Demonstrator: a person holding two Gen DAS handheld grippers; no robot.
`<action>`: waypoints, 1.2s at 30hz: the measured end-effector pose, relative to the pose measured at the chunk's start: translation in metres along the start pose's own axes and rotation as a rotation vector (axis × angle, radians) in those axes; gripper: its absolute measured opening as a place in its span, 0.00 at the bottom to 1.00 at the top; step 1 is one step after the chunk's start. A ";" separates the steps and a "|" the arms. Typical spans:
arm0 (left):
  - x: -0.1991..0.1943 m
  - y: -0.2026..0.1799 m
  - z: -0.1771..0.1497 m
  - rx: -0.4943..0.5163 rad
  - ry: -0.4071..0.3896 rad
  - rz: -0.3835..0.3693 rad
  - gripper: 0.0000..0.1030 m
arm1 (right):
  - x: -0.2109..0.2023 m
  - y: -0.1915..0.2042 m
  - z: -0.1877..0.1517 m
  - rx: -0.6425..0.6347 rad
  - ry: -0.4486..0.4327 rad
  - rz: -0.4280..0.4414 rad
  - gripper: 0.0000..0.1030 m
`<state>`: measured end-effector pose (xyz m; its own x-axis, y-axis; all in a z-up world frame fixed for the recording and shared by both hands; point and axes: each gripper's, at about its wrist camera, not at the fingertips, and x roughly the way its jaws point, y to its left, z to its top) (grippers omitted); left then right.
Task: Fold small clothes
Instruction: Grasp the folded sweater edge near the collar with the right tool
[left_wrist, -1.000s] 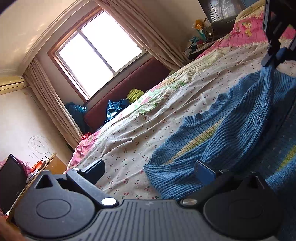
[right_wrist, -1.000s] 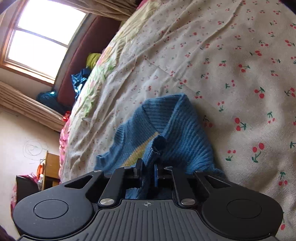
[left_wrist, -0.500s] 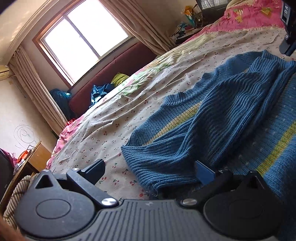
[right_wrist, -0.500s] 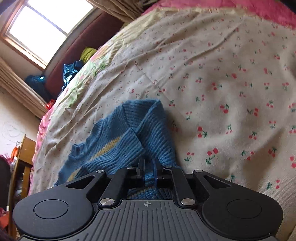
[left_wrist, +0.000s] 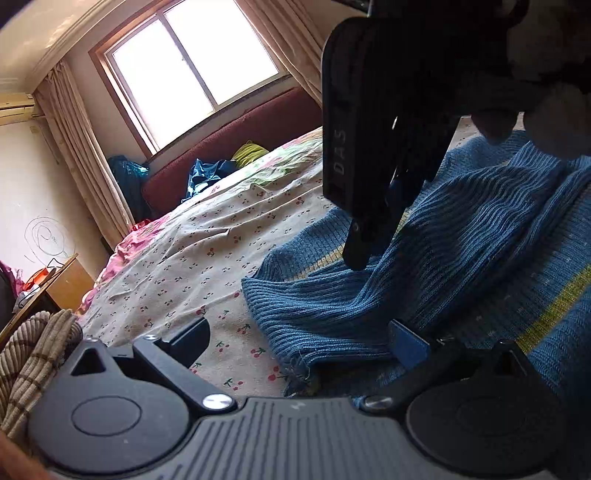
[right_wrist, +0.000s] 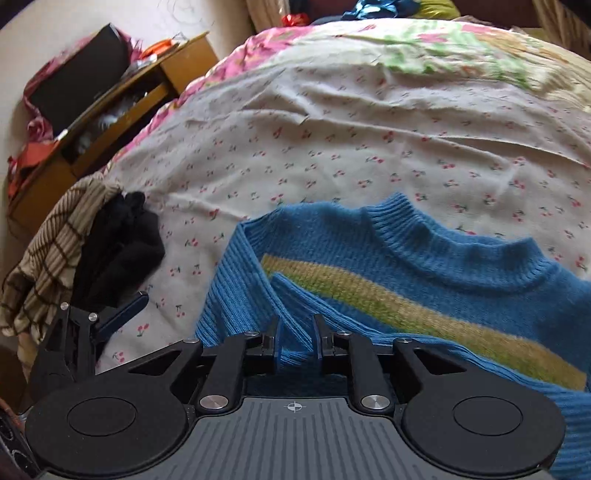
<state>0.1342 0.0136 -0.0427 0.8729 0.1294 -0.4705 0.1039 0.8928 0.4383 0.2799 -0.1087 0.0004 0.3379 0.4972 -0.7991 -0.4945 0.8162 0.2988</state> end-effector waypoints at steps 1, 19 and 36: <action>0.000 0.000 -0.001 -0.001 -0.004 -0.003 1.00 | 0.005 0.004 0.001 -0.019 0.020 -0.003 0.18; 0.002 0.002 -0.003 -0.015 -0.017 -0.032 1.00 | 0.036 0.030 0.004 -0.276 0.130 -0.111 0.22; 0.004 0.005 -0.004 -0.024 -0.021 -0.041 1.00 | 0.038 0.044 -0.001 -0.320 0.115 -0.133 0.04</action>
<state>0.1358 0.0207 -0.0456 0.8781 0.0830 -0.4712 0.1291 0.9072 0.4004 0.2703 -0.0541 -0.0178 0.3327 0.3414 -0.8791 -0.6839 0.7292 0.0244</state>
